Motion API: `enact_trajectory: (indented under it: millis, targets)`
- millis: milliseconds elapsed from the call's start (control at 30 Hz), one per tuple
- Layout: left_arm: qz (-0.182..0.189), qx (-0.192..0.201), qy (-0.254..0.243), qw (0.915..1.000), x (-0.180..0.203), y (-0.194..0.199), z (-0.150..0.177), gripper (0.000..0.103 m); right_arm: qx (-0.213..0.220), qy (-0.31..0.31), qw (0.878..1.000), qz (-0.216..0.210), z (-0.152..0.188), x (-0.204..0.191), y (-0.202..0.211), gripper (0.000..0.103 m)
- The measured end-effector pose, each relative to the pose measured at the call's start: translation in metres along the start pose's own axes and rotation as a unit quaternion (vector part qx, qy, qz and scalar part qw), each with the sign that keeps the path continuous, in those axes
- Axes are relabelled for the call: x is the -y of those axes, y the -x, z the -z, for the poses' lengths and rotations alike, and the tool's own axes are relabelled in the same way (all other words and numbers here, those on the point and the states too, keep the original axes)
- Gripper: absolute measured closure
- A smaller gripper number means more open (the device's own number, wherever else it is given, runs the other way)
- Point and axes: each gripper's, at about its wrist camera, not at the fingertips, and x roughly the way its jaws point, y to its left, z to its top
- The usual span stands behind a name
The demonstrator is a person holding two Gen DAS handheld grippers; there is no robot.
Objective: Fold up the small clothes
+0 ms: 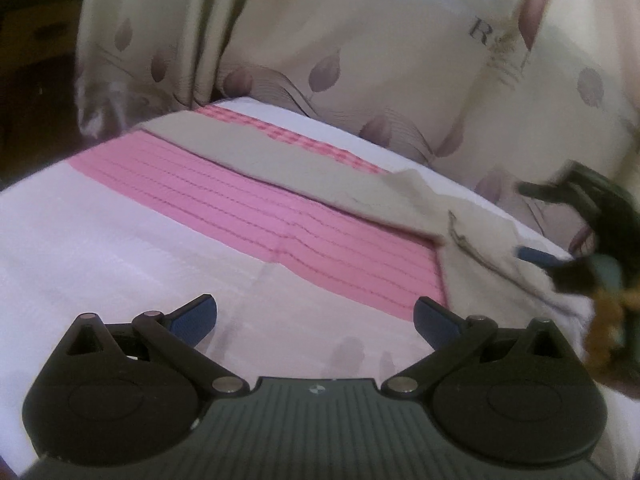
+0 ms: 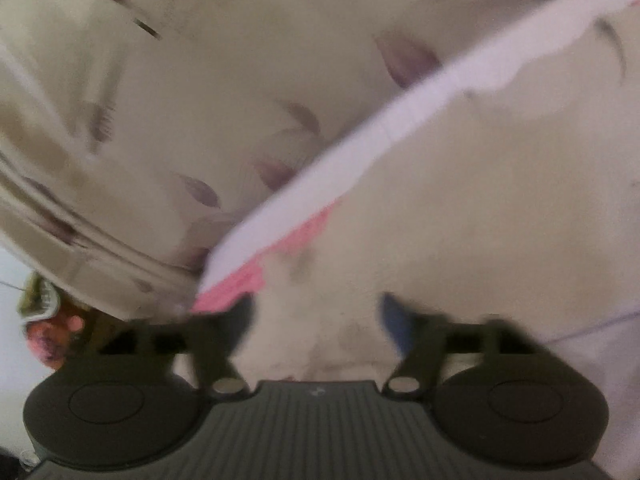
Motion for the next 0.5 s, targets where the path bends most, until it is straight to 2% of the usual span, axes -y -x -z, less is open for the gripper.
enact_trajectory:
  millis: [67,167,267,333,400,433,500]
  targets:
    - [0.011,0.003,0.002,0.9999,-0.009,0.001,-0.004,0.0,0.01,0.021,1.0,-0.01,0.007,0.003,0.028,0.022]
    - [0.025,0.001,0.012,0.9996,-0.025,-0.003,-0.014,0.0,-0.002,0.099,0.995,0.023,0.015,-0.004,0.056,0.022]
    - [0.027,-0.009,0.033,0.999,-0.047,-0.013,-0.034,0.0,-0.011,0.182,0.98,0.074,0.032,-0.002,0.087,0.022]
    - [0.01,-0.008,0.041,0.9991,-0.064,-0.02,-0.049,0.0,-0.006,0.222,0.968,0.116,0.045,0.006,0.104,0.021]
    - [-0.004,-0.005,0.055,0.9984,-0.084,-0.03,-0.068,0.001,-0.004,0.235,0.961,0.142,0.055,0.02,0.117,0.022]
    - [-0.003,0.001,0.062,0.9981,-0.095,-0.034,-0.077,0.001,-0.003,0.231,0.962,0.145,0.058,0.028,0.123,0.022]
    - [-0.008,0.005,0.08,0.9968,-0.117,-0.044,-0.096,0.001,0.013,0.223,0.966,0.13,0.061,0.034,0.13,0.021]
